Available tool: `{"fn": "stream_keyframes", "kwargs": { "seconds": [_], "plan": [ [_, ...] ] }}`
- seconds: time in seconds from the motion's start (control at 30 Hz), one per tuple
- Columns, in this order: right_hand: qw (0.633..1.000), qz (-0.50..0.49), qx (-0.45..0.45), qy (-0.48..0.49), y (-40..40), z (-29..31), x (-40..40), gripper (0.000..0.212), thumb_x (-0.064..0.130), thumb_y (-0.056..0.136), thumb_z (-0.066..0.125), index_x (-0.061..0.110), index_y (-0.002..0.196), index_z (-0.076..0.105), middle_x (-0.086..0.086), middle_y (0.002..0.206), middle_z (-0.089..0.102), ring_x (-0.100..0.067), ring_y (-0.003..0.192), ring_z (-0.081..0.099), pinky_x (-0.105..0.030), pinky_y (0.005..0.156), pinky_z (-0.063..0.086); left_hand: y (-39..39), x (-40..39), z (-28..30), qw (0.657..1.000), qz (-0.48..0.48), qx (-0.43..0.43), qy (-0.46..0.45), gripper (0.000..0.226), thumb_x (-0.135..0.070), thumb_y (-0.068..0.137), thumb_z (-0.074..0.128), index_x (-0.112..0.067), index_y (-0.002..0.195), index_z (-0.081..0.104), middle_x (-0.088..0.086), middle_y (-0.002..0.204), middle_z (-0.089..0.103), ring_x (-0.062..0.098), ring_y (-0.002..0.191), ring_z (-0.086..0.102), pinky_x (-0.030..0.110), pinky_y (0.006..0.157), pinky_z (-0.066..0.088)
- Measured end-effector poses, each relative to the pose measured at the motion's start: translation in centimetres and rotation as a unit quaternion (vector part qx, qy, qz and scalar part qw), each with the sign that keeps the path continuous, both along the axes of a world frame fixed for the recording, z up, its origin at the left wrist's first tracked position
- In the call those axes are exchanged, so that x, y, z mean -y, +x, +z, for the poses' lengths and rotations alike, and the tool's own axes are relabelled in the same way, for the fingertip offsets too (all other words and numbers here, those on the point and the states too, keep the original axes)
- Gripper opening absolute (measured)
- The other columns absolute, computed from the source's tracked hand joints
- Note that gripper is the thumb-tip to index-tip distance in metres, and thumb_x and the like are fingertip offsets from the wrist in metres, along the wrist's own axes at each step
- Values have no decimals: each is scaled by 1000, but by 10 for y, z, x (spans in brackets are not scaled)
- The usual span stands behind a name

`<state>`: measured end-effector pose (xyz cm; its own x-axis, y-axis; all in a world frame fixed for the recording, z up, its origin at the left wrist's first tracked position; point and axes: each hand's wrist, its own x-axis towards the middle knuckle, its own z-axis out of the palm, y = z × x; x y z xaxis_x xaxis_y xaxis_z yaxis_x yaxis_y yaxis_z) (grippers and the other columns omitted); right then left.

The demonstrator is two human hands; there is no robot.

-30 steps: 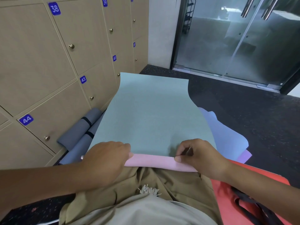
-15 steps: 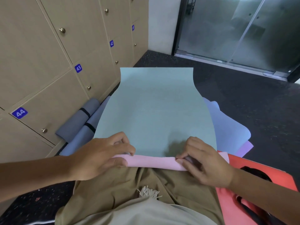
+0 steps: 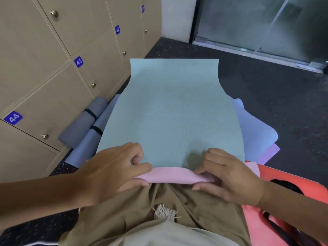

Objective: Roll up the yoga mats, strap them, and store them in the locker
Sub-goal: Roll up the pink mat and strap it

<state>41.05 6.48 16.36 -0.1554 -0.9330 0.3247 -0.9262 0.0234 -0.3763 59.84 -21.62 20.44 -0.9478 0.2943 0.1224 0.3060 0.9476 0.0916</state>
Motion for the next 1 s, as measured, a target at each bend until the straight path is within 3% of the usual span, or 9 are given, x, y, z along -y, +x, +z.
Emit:
{"fn": "stream_keyframes", "kwargs": {
  "seconds": [0.13, 0.3, 0.43, 0.6, 0.7, 1.0],
  "plan": [
    [998, -21, 25, 49, 3, 3, 1, 33, 52, 99, 61, 19, 101, 66, 11, 91, 49, -8, 79, 46, -15, 72, 33, 4, -22, -2, 995, 22, -68, -67, 22, -29, 98, 55, -18, 79, 60, 0, 82, 50, 22, 67, 43, 34, 58, 26],
    [995, -46, 22, 82, 9, 10, 3, 31, 55, 100, 54, 25, 101, 60, 13, 94, 51, -6, 81, 50, -15, 69, 37, 7, -34, -14, 992, 72, -69, -75, 15, -16, 92, 52, -19, 78, 57, 1, 79, 51, 27, 69, 49, 37, 66, 25],
    [994, -75, 9, 84, 14, 17, 2, 31, 56, 99, 51, 26, 100, 60, 17, 96, 50, -3, 83, 50, -11, 72, 32, 8, -31, -18, 994, 87, -59, -2, 24, -28, 98, 45, -19, 85, 62, -3, 85, 55, 24, 73, 51, 37, 68, 30],
    [989, -120, -64, 64, 27, 18, 3, 34, 54, 100, 48, 22, 95, 62, 10, 88, 56, -14, 77, 51, -30, 72, 36, 12, -25, -23, 992, 85, -43, 79, 27, -45, 101, 48, -22, 95, 62, -9, 92, 56, 17, 79, 50, 34, 73, 34],
    [983, -156, -84, 57, 36, 15, 2, 30, 49, 99, 49, 23, 96, 61, 8, 88, 57, -20, 77, 53, -34, 71, 39, 8, -19, -27, 987, 88, -35, 129, 36, -59, 99, 50, -24, 93, 60, -15, 91, 54, 11, 80, 48, 26, 74, 35],
    [980, -189, -54, 4, 33, -1, 3, 45, 45, 109, 32, 19, 99, 68, 1, 91, 57, -23, 74, 56, -35, 62, 47, -10, -8, -21, 978, 126, -53, 159, 36, -54, 99, 49, -27, 80, 64, -16, 75, 58, 7, 68, 49, 18, 68, 31]
  ]
}}
